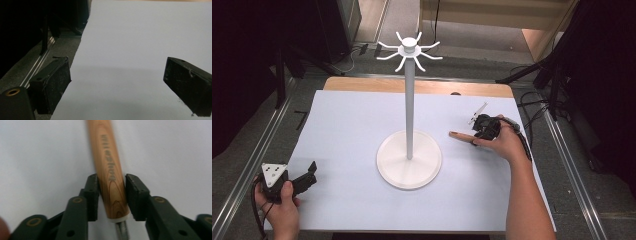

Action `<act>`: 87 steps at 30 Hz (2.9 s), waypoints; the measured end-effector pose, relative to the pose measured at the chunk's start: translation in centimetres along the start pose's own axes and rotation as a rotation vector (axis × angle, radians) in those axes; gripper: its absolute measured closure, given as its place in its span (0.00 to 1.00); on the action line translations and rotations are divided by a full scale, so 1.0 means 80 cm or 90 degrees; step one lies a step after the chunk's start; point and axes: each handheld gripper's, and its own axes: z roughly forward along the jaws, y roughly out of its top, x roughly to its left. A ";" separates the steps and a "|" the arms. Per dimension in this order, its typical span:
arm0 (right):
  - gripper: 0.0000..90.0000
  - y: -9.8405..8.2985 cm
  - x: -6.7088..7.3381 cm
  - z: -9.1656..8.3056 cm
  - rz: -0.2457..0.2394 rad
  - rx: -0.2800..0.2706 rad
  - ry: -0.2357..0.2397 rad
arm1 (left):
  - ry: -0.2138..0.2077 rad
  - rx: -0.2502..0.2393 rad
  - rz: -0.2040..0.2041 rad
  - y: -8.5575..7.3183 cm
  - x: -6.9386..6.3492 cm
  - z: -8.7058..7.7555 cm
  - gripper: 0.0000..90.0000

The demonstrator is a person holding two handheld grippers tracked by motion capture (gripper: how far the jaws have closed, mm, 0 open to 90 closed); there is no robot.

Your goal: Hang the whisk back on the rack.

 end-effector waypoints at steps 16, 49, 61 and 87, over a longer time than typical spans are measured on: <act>0.79 -0.001 0.012 -0.015 -0.024 -0.035 -0.042 | 0.000 0.003 -0.002 0.000 0.001 0.000 0.09; 0.79 -0.016 0.047 -0.098 0.061 -0.368 -0.032 | -0.001 0.003 0.000 0.000 0.000 0.000 0.09; 0.79 -0.018 0.064 -0.128 0.083 -0.492 -0.021 | 0.000 0.003 0.000 0.000 0.000 0.000 0.09; 0.79 -0.007 0.112 -0.156 0.103 -0.702 0.031 | 0.001 0.002 -0.003 0.000 0.000 0.001 0.09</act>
